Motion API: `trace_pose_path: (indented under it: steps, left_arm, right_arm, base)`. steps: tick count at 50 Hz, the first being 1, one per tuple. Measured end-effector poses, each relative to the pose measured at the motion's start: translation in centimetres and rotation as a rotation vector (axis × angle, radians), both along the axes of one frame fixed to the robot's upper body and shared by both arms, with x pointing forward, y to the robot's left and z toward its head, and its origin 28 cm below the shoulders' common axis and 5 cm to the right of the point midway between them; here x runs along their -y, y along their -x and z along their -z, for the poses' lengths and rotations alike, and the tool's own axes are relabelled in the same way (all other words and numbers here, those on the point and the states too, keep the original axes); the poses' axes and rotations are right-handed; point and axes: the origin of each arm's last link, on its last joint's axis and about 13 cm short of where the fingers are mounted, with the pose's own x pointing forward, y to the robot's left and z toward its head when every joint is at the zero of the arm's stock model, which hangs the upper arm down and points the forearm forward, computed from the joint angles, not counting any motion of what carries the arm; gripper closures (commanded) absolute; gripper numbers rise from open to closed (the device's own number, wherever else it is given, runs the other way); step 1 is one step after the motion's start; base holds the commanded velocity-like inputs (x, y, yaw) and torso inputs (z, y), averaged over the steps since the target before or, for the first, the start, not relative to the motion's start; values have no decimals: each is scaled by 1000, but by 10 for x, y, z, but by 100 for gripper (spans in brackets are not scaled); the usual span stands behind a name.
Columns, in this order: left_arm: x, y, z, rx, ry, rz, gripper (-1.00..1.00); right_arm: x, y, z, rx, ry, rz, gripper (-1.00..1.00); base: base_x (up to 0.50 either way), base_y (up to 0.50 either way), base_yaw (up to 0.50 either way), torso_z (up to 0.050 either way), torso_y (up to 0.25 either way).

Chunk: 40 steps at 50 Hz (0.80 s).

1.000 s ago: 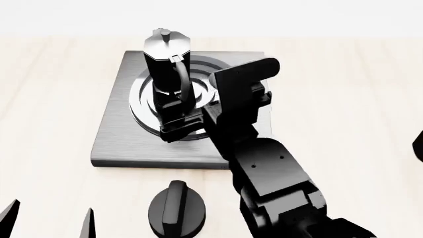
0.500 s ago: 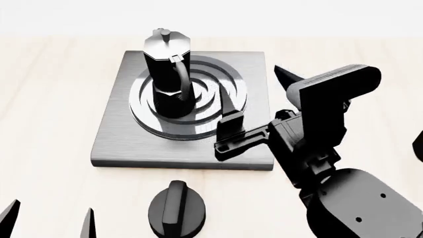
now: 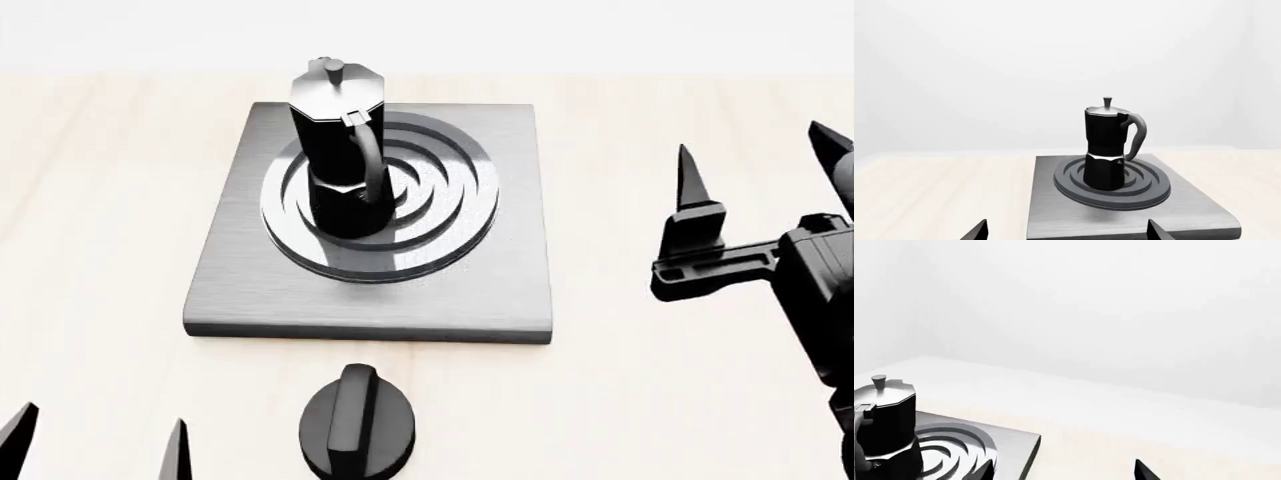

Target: Put both moka pots on the stove.

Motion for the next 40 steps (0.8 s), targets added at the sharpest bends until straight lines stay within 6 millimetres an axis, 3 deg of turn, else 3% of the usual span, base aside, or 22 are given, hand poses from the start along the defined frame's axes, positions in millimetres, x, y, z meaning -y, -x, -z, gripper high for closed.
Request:
trace_pose_path:
  steps: [21,40]
  left_arm:
    - [1,0,0,-2,2,4,-100]
    - [1,-1,2,-4,2,5,-100]
  right_arm:
    - [57,20,-11,-49,42,168,-100]
    - [87,30,-19,-144,76,265,-100]
  base:
    - [0,0,0,0,0]
    - [0,0,0,0,0]
